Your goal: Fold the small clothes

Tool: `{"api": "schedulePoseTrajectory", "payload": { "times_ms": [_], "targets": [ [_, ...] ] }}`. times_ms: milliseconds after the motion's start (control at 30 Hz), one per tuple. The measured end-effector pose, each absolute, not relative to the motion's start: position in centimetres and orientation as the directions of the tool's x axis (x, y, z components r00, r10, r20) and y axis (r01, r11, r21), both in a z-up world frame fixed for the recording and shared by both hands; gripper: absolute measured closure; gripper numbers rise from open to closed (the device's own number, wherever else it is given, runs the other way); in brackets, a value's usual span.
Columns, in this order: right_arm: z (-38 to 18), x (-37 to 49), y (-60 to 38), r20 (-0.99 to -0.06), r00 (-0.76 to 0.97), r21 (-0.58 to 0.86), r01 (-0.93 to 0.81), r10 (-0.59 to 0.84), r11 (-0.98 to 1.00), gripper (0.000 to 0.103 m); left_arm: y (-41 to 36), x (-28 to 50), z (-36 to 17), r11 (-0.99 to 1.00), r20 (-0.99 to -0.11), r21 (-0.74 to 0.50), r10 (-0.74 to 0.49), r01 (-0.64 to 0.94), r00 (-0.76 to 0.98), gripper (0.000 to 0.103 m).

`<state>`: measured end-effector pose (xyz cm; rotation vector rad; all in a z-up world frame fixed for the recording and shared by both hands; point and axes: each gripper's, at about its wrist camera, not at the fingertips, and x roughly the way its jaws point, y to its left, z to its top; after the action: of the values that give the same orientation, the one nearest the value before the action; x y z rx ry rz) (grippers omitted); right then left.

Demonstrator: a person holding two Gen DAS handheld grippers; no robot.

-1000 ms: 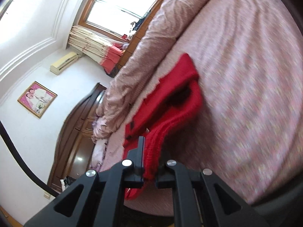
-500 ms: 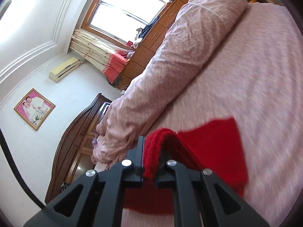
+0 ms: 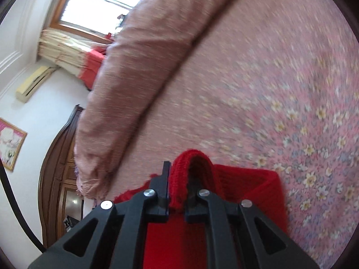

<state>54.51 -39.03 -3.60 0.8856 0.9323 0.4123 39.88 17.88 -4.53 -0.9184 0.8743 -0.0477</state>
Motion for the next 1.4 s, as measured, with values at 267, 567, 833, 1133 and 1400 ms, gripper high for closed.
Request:
{"api": "schedulePoseTrajectory", "payload": {
  "times_ms": [267,567,833,1133,1400],
  "targets": [
    [-3.9,52.5,-41.8,-0.339,0.607,0.914,0.034,0.718,0.403,0.032,19.5,36.9,-1.6,0.634,-0.609,-0.728,-0.425,-0.260,0.670,0.075],
    [0.0,41.3,-45.2,-0.464,0.602,0.765,-0.098,0.650,0.637,0.016,18.4,28.5,-0.2,0.786,-0.695,-0.579,-0.339,-0.216,0.634,0.070],
    [1.6,38.1,-42.4,-0.507,0.622,0.557,-0.293,0.597,0.778,0.034,15.7,26.9,-0.7,0.824,-0.698,-0.536,-0.311,-0.184,0.645,0.070],
    [-0.5,39.3,-41.1,-0.637,0.613,0.433,-0.216,0.467,0.875,0.054,15.3,27.3,-1.9,0.823,-0.718,-0.534,-0.320,-0.193,0.619,0.075],
    [-0.6,39.1,-40.6,-0.652,0.591,0.430,-0.227,0.474,0.874,0.090,15.0,26.0,-1.3,0.850,-0.730,-0.495,-0.294,-0.181,0.618,0.099]
  ]
}}
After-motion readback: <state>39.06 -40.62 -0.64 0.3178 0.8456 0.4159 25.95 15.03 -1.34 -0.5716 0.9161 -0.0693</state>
